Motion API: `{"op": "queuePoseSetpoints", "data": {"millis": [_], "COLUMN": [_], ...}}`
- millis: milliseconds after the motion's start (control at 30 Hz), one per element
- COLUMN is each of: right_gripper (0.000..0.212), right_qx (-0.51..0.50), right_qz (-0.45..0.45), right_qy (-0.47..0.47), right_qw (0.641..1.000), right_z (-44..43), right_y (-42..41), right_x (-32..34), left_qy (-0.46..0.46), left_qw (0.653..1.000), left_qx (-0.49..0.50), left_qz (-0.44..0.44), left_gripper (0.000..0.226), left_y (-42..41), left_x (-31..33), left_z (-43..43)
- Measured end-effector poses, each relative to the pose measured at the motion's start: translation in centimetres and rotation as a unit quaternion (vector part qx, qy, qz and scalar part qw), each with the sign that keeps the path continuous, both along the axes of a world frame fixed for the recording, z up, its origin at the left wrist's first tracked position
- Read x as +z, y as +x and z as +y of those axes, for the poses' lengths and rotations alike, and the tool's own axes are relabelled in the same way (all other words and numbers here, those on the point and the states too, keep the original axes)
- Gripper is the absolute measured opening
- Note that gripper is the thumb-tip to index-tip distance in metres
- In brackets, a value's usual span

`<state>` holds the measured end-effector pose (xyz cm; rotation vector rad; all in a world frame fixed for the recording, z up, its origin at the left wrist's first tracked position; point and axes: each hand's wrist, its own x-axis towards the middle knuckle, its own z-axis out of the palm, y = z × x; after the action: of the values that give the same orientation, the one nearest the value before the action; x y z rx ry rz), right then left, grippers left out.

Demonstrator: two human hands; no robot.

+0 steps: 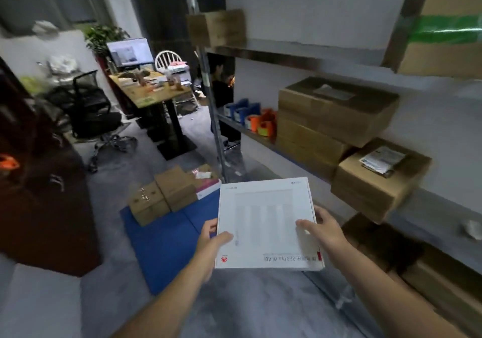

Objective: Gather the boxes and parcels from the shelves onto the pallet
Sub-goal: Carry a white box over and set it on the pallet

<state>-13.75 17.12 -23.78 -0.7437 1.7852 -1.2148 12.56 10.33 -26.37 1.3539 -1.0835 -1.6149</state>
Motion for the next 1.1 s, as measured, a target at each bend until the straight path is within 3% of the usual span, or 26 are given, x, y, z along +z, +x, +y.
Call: {"op": "queuePoseSetpoints", "data": {"millis": [300, 633, 767, 900, 1100], "right_gripper": [0.038, 0.04, 0.045, 0.05, 0.044], "right_qx": [0.121, 0.213, 0.237, 0.225, 0.204], "right_qz": [-0.008, -0.016, -0.001, 0.004, 0.058], "right_qy": [0.002, 0.039, 0.041, 0.052, 0.067], "right_qw": [0.993, 0.976, 0.971, 0.973, 0.975], "right_z": [-18.9, -35.5, -43.4, -51.5, -62.6], "right_y": [0.3, 5.8, 10.4, 14.3, 18.2], "right_x": [-0.7, -2.0, -2.9, -4.4, -5.5], "left_qy": [0.017, 0.052, 0.056, 0.048, 0.067], "left_qw": [0.988, 0.97, 0.967, 0.97, 0.975], "left_qx": [0.148, 0.223, 0.234, 0.224, 0.185], "left_qz": [-0.034, -0.081, -0.079, -0.079, -0.102], "left_gripper": [0.039, 0.046, 0.057, 0.037, 0.029], "left_y": [0.2, 5.4, 9.5, 13.4, 17.6], "left_x": [0.0, -3.3, -4.4, -4.8, -5.0], "left_z": [-11.5, -23.5, -30.7, -39.7, -51.6]}}
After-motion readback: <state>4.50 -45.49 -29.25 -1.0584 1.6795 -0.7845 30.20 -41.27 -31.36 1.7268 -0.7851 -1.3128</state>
